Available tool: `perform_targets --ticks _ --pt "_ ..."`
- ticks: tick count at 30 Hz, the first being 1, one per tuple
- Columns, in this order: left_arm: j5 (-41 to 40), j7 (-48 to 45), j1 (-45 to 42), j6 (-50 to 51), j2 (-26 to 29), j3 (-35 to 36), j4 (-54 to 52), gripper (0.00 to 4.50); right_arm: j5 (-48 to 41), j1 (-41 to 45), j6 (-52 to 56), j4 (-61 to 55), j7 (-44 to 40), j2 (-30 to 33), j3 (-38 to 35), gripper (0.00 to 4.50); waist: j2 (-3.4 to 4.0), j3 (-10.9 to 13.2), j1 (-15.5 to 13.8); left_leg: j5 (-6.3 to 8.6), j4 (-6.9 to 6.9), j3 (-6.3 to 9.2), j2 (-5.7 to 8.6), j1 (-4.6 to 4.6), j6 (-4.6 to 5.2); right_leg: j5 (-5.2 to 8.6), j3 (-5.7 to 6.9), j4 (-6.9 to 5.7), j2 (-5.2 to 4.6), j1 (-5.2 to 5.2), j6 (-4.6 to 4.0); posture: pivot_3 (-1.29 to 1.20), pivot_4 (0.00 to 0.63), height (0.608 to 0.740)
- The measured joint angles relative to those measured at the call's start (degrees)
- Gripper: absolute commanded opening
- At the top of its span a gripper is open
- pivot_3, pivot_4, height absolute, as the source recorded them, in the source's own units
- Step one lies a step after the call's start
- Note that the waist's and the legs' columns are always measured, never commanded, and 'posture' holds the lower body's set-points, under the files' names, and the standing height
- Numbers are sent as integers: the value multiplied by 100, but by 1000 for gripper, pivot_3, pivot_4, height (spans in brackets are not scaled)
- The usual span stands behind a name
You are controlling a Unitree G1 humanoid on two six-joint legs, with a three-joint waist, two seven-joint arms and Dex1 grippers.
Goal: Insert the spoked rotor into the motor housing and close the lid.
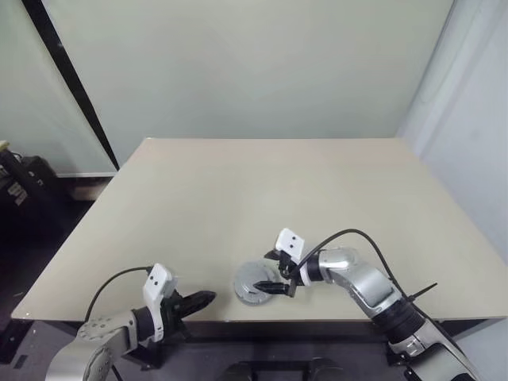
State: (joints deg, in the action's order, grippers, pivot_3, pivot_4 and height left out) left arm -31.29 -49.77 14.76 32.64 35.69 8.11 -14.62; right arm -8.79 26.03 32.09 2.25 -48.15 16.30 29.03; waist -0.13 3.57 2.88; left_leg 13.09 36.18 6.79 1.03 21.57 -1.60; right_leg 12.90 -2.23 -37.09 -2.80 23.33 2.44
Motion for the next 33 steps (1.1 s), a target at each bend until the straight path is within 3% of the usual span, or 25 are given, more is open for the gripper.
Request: perform_targets --ticks 15,18,20,33 --pt "7 -41 -92 39 59 -16 0 0 455 38 -620 948 -90 -458 218 4438 0 0 -1 0 3 0 2 -4 -1 -2 -2 -15 0 -2 1 0 0 740" --pt "11 -42 -104 39 60 -31 0 0 487 38 -621 1007 -38 -509 188 3890 0 0 -1 0 9 0 4 -4 -1 -1 -4 -33 0 2 1 0 0 740" --pt "13 -47 -124 39 60 -51 0 0 495 38 -586 1026 31 -562 149 3240 0 0 0 -1 17 0 4 -6 -1 0 -4 -45 0 4 -1 0 0 740" --pt "128 -101 -191 36 59 -93 5 0 788 14 32 697 425 -721 228 3198 2 1 0 0 52 0 3 -5 -2 0 -3 -60 1 8 -1 0 0 740"
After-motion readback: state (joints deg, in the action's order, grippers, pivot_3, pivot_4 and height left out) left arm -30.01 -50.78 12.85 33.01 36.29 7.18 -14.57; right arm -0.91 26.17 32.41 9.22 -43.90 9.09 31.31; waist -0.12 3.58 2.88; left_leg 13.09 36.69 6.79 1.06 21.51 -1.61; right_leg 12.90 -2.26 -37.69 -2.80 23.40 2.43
